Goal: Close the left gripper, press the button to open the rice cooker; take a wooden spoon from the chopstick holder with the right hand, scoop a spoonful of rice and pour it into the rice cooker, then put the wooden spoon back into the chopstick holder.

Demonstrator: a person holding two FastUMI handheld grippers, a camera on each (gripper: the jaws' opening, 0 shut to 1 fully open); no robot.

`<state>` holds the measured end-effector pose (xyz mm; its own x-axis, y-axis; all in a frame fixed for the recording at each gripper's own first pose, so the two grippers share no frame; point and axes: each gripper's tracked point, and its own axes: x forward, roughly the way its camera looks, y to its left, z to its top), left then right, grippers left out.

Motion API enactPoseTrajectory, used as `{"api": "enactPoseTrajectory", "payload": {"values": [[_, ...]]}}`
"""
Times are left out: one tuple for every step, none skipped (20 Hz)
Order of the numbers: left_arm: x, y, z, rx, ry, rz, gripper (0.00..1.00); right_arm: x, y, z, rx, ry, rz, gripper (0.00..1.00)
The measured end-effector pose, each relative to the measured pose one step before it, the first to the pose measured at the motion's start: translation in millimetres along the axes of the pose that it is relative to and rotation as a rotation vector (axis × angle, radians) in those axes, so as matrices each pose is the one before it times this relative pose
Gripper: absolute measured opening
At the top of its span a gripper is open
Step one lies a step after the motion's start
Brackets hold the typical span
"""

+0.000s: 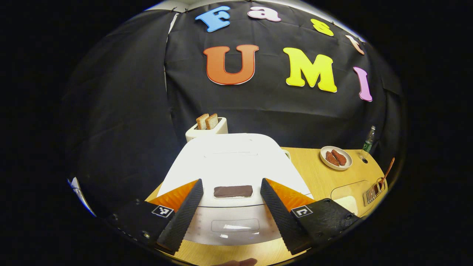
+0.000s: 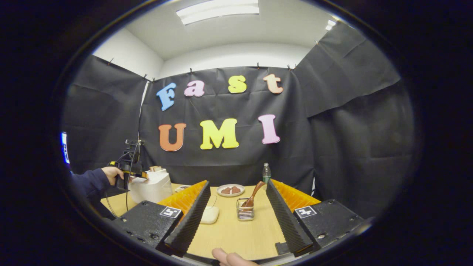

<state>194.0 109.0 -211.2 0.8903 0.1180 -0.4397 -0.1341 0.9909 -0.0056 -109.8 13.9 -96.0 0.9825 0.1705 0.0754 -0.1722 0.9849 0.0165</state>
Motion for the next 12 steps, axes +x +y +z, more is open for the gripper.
{"api": "enactPoseTrajectory", "payload": {"values": [[0.99,0.0,0.24,-0.00297,-0.00258,-0.00256,1.0,1.59,-0.35,-1.35,0.0073,0.00459,-0.00058,0.94],[0.65,0.77,0.01,-0.00433,0.00238,-0.00101,1.0,1.74,-0.51,-2.23,0.00879,0.00783,-0.00245,0.94],[0.72,-0.1,0.04,-0.0028,-0.00024,0.0018,1.0,2.46,-0.35,-3.33,0.01034,0.00847,-0.00069,0.96],[1.13,-0.02,-0.34,-0.00052,-0.00351,0.0027,1.0,1.75,1.68,-3.26,0.00944,0.0102,0.00491,0.96],[1.03,-0.79,-0.72,-0.00056,-0.00575,0.00255,1.0,2.57,2.12,-3.41,0.0094,0.00993,0.00633,0.94],[0.48,-0.08,-1.63,-0.00477,-0.00114,0.00084,1.0,1.19,1.44,-2.33,0.00818,0.00931,0.00649,0.94],[-0.22,0.03,0.7,0.00019,-0.00211,-0.00185,1.0,1.94,1.34,-2.77,0.00849,0.00866,0.00918,0.96],[0.04,0.13,-0.02,0.00154,0.00304,-0.00277,1.0,2.17,2.22,-3.01,0.01072,0.01409,0.01198,0.96],[0.76,-1.21,-1.05,-0.00167,0.00051,-0.00605,1.0,1.83,0.68,-4.26,0.00949,0.011,0.00778,0.96],[-0.17,-0.69,-0.01,-0.00416,0.00013,-0.00437,1.0,2.61,-0.7,-2.06,0.00614,0.01238,0.00271,0.99],[-0.44,0.48,0.56,-0.0038,-0.00115,-0.00245,1.0,3.54,-1.1,-2.64,0.00552,0.01152,-0.00102,0.96],[-1.05,-0.81,0.68,0.00704,-0.00667,-0.00244,1.0,2.61,-1.89,0.81,0.00409,0.00329,-0.0022,0.96]]}}
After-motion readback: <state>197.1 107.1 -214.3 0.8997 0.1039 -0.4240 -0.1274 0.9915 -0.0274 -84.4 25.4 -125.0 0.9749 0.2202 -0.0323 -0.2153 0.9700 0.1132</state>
